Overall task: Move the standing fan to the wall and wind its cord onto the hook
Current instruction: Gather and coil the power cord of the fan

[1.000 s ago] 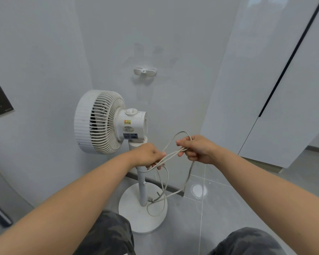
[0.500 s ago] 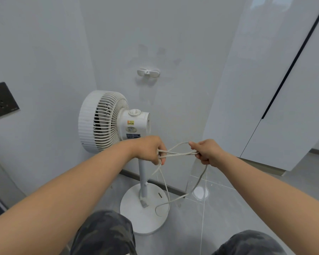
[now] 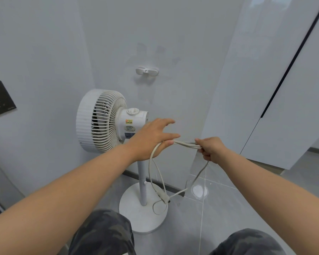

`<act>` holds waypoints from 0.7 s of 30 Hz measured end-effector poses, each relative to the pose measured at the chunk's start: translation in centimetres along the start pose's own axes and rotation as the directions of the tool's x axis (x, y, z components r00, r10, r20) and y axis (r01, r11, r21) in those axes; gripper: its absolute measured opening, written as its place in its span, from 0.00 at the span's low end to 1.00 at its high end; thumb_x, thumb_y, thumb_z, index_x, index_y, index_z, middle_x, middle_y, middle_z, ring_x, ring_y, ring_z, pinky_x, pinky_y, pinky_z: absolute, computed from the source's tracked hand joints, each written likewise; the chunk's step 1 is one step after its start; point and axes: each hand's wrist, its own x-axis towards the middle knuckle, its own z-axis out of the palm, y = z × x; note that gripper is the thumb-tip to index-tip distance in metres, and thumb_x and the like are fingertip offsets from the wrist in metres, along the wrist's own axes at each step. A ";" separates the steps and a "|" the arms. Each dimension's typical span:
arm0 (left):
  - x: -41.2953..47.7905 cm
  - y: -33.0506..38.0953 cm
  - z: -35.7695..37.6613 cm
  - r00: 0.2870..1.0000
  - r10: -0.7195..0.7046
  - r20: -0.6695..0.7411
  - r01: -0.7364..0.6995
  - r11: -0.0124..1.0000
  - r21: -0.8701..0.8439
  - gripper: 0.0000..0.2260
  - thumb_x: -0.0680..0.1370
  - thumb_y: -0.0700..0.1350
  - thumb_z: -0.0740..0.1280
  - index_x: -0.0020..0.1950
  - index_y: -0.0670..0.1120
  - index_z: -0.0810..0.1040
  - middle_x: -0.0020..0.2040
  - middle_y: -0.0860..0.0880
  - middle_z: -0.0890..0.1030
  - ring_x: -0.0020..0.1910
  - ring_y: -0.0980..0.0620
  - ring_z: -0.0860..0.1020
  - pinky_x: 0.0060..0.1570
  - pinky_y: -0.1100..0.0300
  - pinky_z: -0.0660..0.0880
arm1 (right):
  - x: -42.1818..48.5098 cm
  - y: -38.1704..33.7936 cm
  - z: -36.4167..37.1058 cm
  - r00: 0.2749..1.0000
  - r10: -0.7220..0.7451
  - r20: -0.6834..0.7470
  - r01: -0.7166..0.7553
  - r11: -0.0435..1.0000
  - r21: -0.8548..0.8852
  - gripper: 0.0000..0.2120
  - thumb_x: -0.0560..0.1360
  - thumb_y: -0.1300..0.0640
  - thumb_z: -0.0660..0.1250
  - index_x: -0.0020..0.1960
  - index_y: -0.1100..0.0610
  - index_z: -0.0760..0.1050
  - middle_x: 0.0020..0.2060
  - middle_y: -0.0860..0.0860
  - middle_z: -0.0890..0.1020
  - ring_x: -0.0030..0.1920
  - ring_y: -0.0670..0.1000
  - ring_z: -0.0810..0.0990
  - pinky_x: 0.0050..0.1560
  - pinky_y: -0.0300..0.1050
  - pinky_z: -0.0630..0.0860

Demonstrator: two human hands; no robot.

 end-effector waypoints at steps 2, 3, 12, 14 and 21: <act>0.1 0.0 -0.2 0.997 0.014 -0.071 -0.013 1.000 0.001 0.16 0.78 0.51 0.58 0.59 0.49 0.81 0.56 0.41 0.76 0.49 0.44 0.76 0.48 0.52 0.75 | 0.1 -0.1 0.0 0.998 -0.034 -0.052 0.033 0.999 -0.029 0.12 0.77 0.58 0.65 0.37 0.62 0.72 0.17 0.53 0.69 0.14 0.47 0.60 0.19 0.32 0.58; 0.1 0.0 -0.4 0.994 0.003 -0.112 -0.005 1.000 -0.016 0.16 0.78 0.51 0.58 0.58 0.49 0.81 0.51 0.42 0.76 0.44 0.46 0.75 0.42 0.54 0.75 | 0.1 -0.2 0.0 0.995 -0.052 -0.083 0.048 0.998 -0.052 0.13 0.77 0.59 0.65 0.36 0.63 0.72 0.19 0.54 0.69 0.16 0.49 0.61 0.20 0.34 0.59; -2.6 -3.1 -1.5 0.906 0.394 0.153 -0.419 0.795 0.439 0.15 0.66 0.35 0.70 0.50 0.44 0.75 0.32 0.48 0.75 0.24 0.51 0.73 0.17 0.61 0.68 | 1.4 -0.1 -0.9 0.923 -0.200 -0.330 0.117 0.960 -0.255 0.18 0.80 0.55 0.59 0.53 0.70 0.78 0.39 0.59 0.76 0.39 0.56 0.73 0.40 0.44 0.66; -2.9 -2.9 -1.5 0.909 0.221 0.352 -0.375 0.802 0.465 0.12 0.65 0.34 0.72 0.47 0.42 0.77 0.38 0.46 0.79 0.31 0.49 0.78 0.25 0.58 0.74 | 1.6 0.0 -1.1 0.910 -0.203 -0.360 0.124 0.965 -0.232 0.18 0.81 0.56 0.58 0.53 0.71 0.77 0.41 0.62 0.78 0.40 0.55 0.73 0.40 0.46 0.68; -2.3 -2.9 -0.4 0.823 -0.407 0.397 0.219 0.872 0.438 0.14 0.76 0.37 0.58 0.58 0.41 0.77 0.54 0.44 0.80 0.50 0.46 0.78 0.48 0.56 0.75 | 0.9 0.2 -1.9 0.837 -0.346 -0.424 0.225 0.924 -0.310 0.16 0.81 0.58 0.54 0.35 0.61 0.67 0.28 0.54 0.69 0.34 0.56 0.68 0.37 0.45 0.65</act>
